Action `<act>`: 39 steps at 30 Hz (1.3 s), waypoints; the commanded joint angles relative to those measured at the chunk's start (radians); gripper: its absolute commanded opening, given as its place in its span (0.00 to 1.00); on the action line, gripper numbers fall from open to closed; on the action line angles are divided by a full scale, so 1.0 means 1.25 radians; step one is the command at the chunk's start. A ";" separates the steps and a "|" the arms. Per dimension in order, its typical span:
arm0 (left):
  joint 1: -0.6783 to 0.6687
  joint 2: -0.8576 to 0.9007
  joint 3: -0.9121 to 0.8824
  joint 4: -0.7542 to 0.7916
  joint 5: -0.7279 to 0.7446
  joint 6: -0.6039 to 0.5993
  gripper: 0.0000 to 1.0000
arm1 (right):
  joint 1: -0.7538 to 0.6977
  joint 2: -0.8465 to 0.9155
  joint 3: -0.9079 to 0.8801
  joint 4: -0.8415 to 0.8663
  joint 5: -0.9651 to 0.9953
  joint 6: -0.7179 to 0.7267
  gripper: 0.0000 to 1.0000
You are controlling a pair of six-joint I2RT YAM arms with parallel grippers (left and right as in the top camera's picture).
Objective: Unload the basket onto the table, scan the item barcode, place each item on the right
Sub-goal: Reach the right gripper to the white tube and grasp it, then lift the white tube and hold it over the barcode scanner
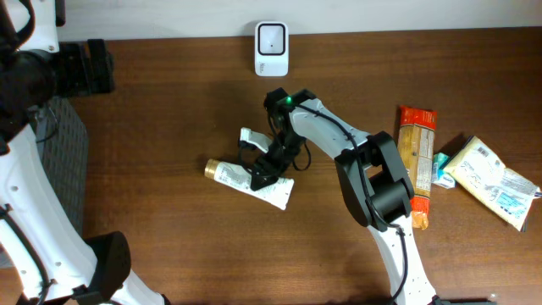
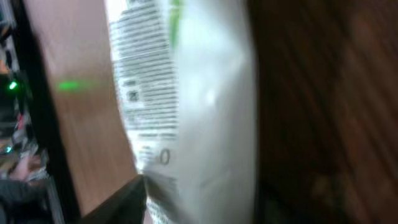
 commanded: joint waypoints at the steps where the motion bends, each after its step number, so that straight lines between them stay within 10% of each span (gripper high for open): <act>1: 0.004 -0.001 0.002 0.000 0.006 0.010 0.99 | 0.002 0.021 -0.028 0.004 0.036 0.001 0.30; 6: 0.004 -0.001 0.002 0.000 0.006 0.010 0.99 | 0.001 0.012 0.006 -0.005 -0.040 0.118 0.04; 21: 0.004 -0.001 0.002 0.000 0.006 0.010 0.99 | -0.296 -0.548 0.119 0.002 -0.270 0.231 0.04; 39: 0.004 -0.001 0.002 0.000 0.006 0.010 0.99 | -0.404 -0.570 0.119 0.114 -0.417 0.540 0.04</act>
